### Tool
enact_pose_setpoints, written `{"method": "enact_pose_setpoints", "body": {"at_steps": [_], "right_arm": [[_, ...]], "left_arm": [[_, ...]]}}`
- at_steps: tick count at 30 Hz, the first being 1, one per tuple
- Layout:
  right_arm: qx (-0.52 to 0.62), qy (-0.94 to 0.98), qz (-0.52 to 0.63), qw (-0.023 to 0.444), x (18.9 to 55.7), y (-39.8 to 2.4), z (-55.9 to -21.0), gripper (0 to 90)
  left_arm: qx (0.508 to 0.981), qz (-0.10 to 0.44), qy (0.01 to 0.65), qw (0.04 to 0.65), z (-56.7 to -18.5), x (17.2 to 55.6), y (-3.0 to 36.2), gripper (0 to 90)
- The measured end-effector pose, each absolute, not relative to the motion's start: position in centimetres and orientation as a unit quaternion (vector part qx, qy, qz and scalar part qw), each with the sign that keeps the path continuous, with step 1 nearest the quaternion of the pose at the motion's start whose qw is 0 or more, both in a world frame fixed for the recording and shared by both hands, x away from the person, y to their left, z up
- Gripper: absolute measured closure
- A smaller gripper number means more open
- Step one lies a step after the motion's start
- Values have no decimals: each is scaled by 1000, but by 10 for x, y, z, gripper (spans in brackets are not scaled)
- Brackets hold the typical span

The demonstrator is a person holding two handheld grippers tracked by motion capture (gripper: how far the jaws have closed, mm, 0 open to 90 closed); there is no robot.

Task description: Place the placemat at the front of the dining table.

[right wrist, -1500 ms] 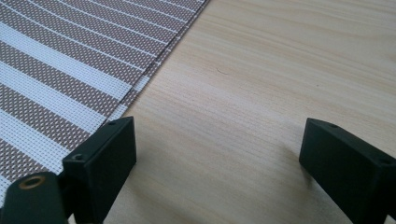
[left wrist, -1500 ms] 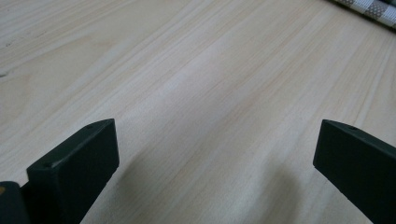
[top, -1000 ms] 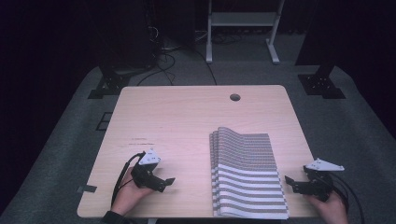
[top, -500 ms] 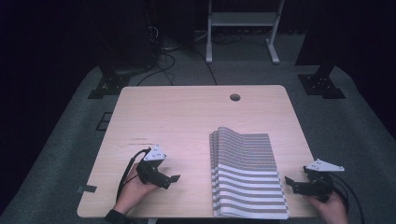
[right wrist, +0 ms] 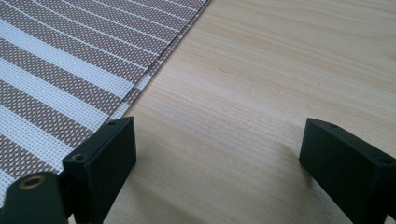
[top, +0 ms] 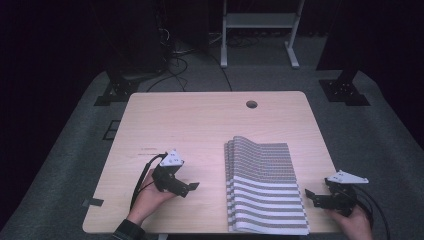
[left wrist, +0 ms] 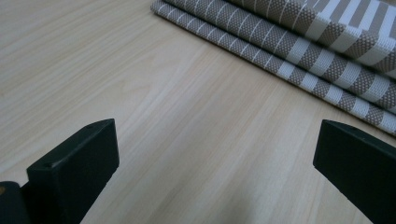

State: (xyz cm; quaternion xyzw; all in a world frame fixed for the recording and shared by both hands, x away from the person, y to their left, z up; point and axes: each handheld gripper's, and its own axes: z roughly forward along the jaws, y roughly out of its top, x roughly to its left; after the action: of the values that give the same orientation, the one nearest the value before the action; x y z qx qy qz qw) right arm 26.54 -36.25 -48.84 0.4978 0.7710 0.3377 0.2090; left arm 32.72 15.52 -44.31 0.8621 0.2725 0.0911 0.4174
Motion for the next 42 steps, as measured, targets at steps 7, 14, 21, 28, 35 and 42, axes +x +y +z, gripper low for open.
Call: {"method": "enact_pose_setpoints", "body": {"at_steps": [7, 14, 21, 28, 35, 42], "right_arm": [[498, 771, 338, 209, 266, -362, -488, 96], [498, 771, 338, 209, 266, -363, -488, 96], [498, 771, 338, 209, 266, -362, -488, 96], [498, 771, 338, 209, 265, -362, -488, 96], [498, 771, 337, 209, 265, -362, -488, 96], [498, 771, 338, 209, 266, -362, -488, 96]], "left_arm": [[865, 84, 260, 421, -442, 330, 141, 0], [869, 82, 248, 421, -437, 333, 129, 0], [866, 71, 240, 433, -433, 334, 117, 0], [870, 63, 230, 431, -432, 335, 106, 0], [873, 56, 221, 432, -430, 337, 95, 0], [875, 47, 212, 434, -430, 337, 81, 0]]}}
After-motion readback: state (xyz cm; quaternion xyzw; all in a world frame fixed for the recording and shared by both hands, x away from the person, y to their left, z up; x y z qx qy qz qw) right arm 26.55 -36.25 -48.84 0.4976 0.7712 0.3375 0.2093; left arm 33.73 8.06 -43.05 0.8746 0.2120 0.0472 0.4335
